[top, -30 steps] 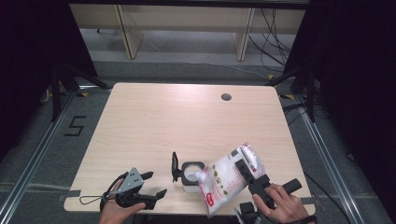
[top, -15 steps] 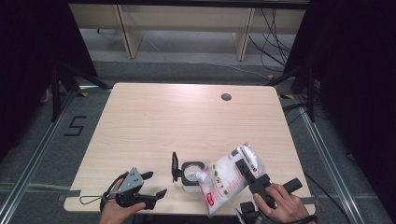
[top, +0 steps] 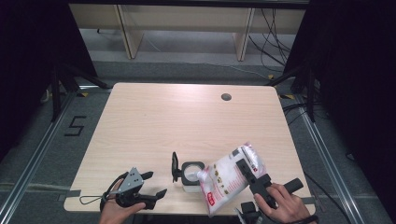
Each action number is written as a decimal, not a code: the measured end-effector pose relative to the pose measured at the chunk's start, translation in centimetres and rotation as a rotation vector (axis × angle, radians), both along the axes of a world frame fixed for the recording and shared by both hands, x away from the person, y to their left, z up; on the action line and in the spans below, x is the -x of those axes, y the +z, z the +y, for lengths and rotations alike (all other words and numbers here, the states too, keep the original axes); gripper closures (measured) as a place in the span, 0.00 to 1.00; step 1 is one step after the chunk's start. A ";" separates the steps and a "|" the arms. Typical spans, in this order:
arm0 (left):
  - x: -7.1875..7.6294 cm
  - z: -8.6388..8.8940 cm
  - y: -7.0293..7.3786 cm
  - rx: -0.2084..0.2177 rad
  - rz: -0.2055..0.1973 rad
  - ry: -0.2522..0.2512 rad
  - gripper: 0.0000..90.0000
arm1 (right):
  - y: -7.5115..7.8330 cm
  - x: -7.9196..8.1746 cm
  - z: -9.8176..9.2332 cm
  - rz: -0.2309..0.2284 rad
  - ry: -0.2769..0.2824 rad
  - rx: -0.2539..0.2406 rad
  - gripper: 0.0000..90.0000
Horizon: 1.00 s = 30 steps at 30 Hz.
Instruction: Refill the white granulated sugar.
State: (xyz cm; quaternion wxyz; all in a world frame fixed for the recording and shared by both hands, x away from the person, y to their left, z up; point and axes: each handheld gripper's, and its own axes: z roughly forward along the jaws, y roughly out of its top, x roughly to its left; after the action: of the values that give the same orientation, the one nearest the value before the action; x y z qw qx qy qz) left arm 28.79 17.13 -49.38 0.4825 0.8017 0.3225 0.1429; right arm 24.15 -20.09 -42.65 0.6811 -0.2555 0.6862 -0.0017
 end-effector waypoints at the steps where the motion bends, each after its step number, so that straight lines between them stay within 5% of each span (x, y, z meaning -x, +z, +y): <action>1: 0.0 -0.1 0.0 0.005 0.001 0.002 0.21 | 0.0 0.0 0.0 -0.002 0.002 0.000 0.57; 30: -0.1 0.0 -0.1 0.000 0.003 -0.002 0.21 | 0.2 -0.1 -0.4 0.004 -0.003 -0.008 0.57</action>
State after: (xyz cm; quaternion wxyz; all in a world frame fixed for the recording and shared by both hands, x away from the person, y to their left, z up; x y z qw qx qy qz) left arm 28.85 17.10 -49.44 0.4823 0.8021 0.3224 0.1414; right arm 24.28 -20.47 -42.41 0.6808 -0.2517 0.6879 0.0008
